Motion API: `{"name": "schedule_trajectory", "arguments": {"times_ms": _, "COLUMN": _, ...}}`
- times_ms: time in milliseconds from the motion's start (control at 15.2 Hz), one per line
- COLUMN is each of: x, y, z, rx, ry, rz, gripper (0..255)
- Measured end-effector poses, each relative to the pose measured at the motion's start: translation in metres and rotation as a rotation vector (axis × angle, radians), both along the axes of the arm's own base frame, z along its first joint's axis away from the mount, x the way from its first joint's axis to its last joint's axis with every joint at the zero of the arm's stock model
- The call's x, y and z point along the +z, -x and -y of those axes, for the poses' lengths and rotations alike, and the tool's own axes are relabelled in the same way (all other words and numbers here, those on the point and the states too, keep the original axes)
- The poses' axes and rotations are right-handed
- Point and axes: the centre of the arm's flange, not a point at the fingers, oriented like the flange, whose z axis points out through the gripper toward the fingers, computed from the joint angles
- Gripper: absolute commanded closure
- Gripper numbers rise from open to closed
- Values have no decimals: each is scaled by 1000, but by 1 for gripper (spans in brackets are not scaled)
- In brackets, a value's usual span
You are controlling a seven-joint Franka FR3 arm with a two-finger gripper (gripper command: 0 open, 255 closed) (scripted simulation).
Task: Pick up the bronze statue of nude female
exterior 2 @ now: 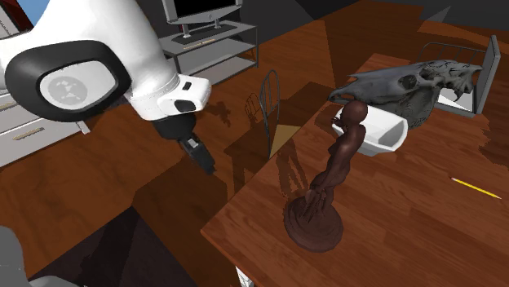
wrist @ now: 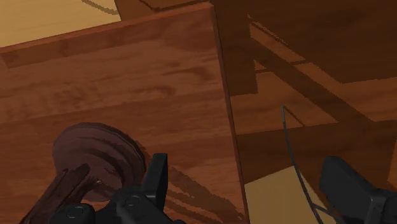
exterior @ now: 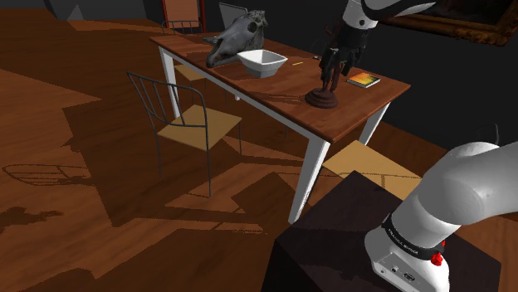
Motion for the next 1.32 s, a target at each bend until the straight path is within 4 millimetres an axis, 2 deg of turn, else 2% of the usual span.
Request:
{"name": "schedule_trajectory", "arguments": {"times_ms": 330, "x": -16, "y": -30, "z": 46, "rx": -128, "ry": 9, "rz": 74, "gripper": 0}}
{"name": "schedule_trajectory", "arguments": {"times_ms": 792, "x": -38, "y": -60, "z": 121, "rx": -308, "ry": 22, "rz": 177, "gripper": 0}}
{"name": "schedule_trajectory", "arguments": {"times_ms": 1056, "x": -44, "y": -70, "z": 159, "rx": -410, "ry": 28, "rz": 236, "gripper": 0}}
{"name": "schedule_trajectory", "arguments": {"times_ms": 1254, "x": -50, "y": -79, "z": 198, "rx": -487, "ry": 34, "rz": 280, "gripper": 0}}
{"name": "schedule_trajectory", "arguments": {"times_ms": 1320, "x": -50, "y": -80, "z": 203, "rx": -501, "ry": 35, "rz": 288, "gripper": 0}}
